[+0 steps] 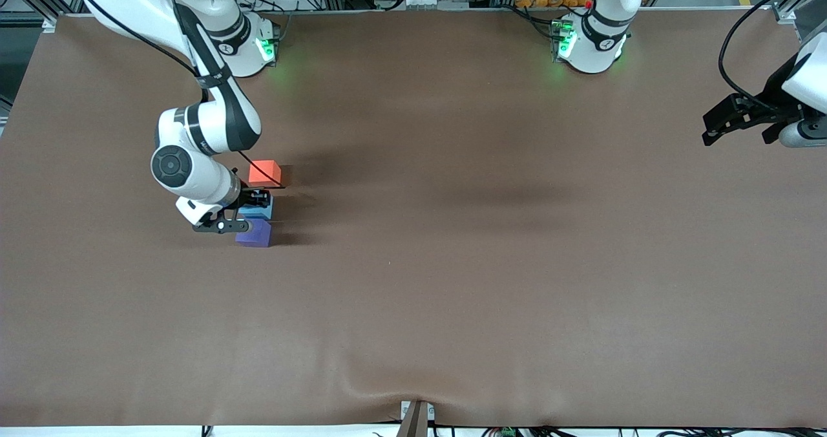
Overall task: Place blue block between orange and purple blocks
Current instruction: 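Lower the blue cube between the orange and purple cubes, open the right gripper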
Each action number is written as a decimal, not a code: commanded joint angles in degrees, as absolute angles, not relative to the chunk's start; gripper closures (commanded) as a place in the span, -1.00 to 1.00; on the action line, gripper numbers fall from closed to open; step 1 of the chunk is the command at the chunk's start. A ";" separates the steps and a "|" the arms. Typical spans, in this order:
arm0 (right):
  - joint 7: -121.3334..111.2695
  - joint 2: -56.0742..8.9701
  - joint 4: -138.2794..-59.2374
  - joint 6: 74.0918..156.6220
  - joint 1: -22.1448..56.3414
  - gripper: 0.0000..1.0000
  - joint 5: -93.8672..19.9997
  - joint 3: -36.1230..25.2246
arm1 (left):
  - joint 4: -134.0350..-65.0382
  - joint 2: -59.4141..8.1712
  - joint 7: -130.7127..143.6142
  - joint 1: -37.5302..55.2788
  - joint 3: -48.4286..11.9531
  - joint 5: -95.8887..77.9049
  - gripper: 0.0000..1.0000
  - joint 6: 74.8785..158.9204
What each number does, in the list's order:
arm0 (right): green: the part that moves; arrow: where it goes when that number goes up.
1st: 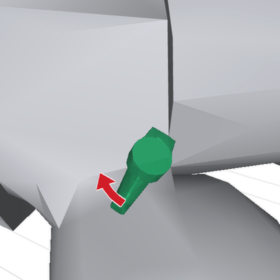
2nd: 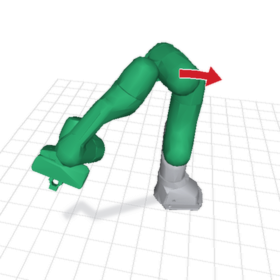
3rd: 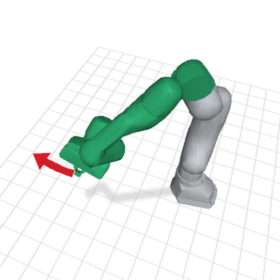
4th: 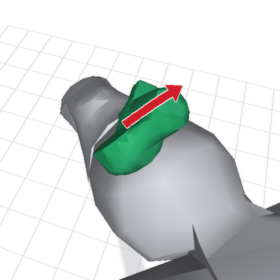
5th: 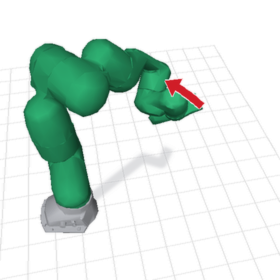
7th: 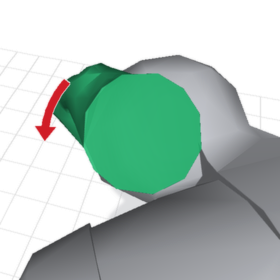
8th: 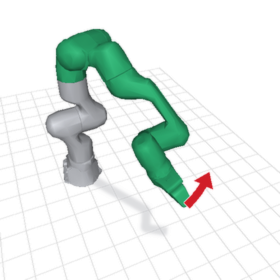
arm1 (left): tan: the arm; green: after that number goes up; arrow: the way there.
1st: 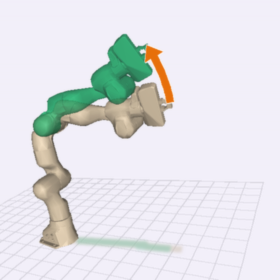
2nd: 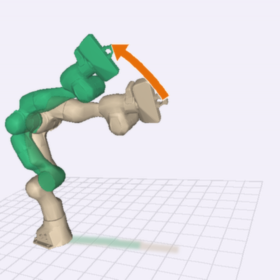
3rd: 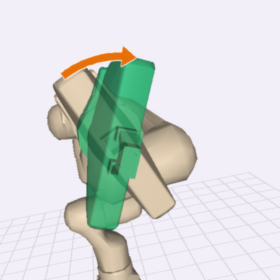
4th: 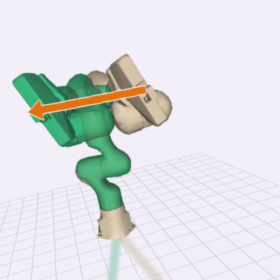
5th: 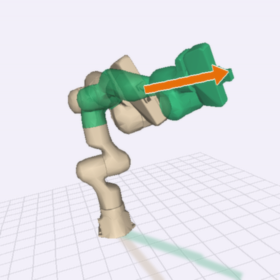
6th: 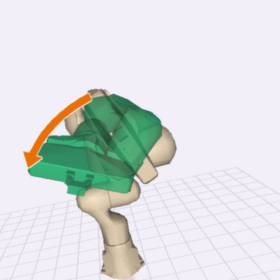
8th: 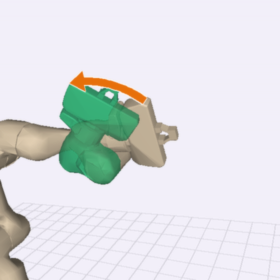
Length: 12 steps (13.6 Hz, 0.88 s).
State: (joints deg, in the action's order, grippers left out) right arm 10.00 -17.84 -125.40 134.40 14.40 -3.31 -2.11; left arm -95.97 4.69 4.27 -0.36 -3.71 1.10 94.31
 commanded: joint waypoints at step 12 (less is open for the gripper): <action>9.84 -18.72 -127.00 136.49 13.45 1.00 -4.48 -1.49 | -96.15 5.10 3.16 -1.14 -4.22 0.35 -1.00 93.43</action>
State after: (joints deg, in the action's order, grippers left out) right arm 10.05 -18.99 -125.96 135.23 14.38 -3.66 -2.11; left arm -96.13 4.69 4.27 -0.36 -3.71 1.10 94.18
